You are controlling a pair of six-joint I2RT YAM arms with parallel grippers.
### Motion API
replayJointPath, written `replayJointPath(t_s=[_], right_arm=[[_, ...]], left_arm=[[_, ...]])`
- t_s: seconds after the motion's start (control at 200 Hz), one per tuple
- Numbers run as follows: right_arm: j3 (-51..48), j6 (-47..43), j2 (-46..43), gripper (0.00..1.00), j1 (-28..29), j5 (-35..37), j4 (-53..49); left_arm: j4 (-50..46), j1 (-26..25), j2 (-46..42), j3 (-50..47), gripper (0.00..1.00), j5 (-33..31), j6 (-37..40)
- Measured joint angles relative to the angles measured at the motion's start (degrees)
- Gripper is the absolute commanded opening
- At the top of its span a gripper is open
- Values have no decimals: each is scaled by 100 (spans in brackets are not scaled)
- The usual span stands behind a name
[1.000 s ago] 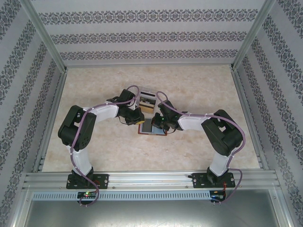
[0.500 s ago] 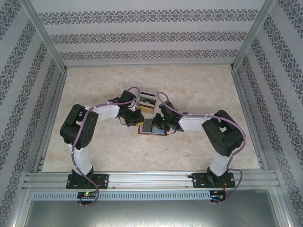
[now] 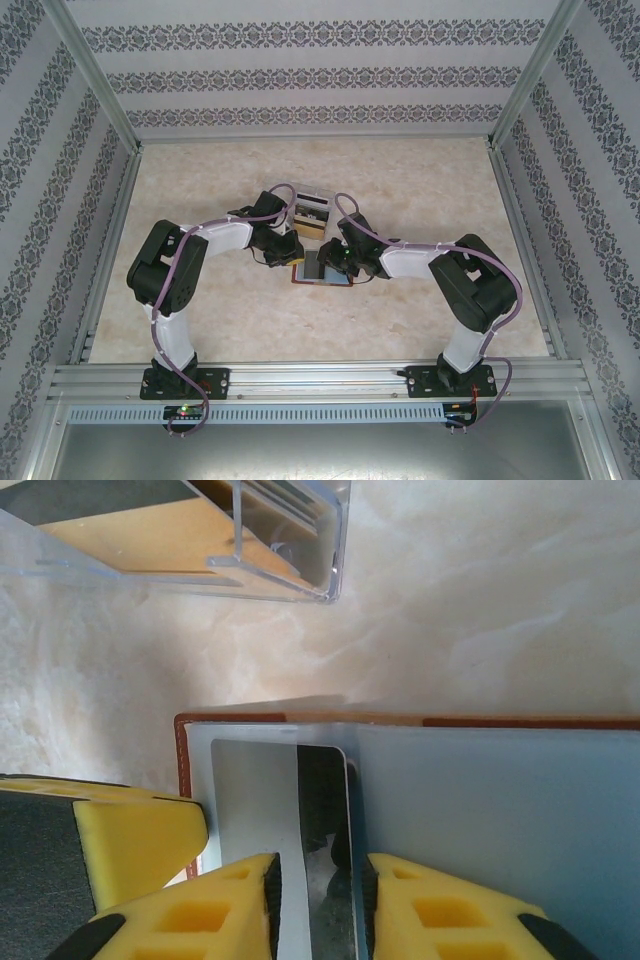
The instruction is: Take the credit cards out of the card holder
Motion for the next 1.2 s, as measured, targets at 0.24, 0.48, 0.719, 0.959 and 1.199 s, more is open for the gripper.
replayJointPath(t_s=[0.24, 0.48, 0.719, 0.959, 1.199], right_arm=[[4, 4, 85, 30, 0, -94, 24], [7, 17, 125, 24, 0, -201, 63], [7, 20, 129, 9, -2, -205, 68], [-140, -55, -83, 1, -138, -205, 107], [-636, -286, -693, 0, -455, -201, 109]], left_arm=[[0, 0, 0, 0, 9, 2, 0], [0, 0, 0, 0, 10, 0, 0], [0, 0, 0, 0, 10, -4, -2], [0, 0, 0, 0, 11, -4, 0], [7, 0, 0, 2, 17, 31, 2]])
